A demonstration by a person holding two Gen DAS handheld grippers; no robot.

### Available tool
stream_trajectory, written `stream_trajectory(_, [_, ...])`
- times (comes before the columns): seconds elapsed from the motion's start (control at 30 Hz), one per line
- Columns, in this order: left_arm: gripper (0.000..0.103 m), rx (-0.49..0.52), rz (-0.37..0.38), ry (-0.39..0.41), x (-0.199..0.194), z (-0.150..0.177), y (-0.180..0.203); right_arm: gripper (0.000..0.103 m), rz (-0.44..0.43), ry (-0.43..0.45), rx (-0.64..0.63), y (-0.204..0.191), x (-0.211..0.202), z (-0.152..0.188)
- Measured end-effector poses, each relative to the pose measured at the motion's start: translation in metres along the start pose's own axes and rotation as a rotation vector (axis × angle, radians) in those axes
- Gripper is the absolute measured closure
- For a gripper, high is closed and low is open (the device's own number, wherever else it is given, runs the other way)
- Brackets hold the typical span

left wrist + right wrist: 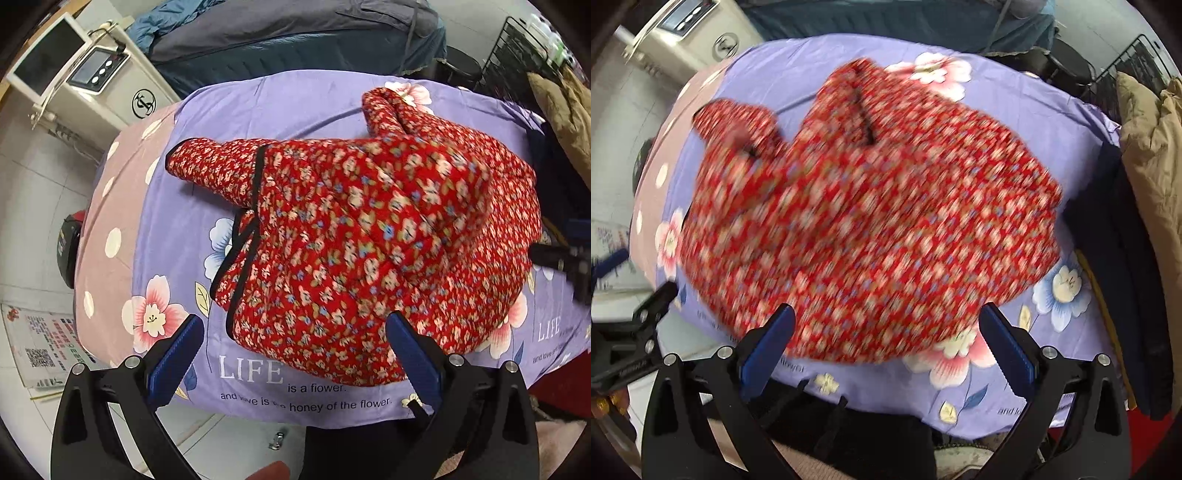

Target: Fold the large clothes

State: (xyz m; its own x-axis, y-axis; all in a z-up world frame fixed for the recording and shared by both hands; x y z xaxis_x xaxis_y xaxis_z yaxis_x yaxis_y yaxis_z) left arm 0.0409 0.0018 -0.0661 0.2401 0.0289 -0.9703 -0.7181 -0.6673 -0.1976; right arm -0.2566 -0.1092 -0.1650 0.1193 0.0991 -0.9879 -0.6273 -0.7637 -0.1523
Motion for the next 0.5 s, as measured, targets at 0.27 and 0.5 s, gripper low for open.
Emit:
stream_trajectory(0.27, [0.006,-0.095,-0.051,-0.004,0.006,-0.013,-0.044,0.005,-0.022,-0.089,0.111,-0.007,0.053,-0.093])
stream_trajectory(0.5, [0.006,-0.135,-0.074,-0.017,0.015,-0.011,-0.064,0.005,-0.041,-0.333,0.2,-0.021,0.138,-0.097])
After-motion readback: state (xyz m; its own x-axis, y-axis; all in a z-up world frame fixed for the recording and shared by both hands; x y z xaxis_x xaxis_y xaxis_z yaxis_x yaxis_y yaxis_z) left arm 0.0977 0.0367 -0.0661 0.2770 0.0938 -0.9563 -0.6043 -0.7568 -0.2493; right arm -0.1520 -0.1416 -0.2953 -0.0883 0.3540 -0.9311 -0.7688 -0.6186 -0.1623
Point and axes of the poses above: each gripper's, at about its wrist camera, not at the fingertips, and x roughly the way its jaws point, y to its right, z to its underside, the point moved 2 cm from there along x, roughly the way its jaws point, and after that the axes turned 14 degrees about x, right-handed, at the moved point
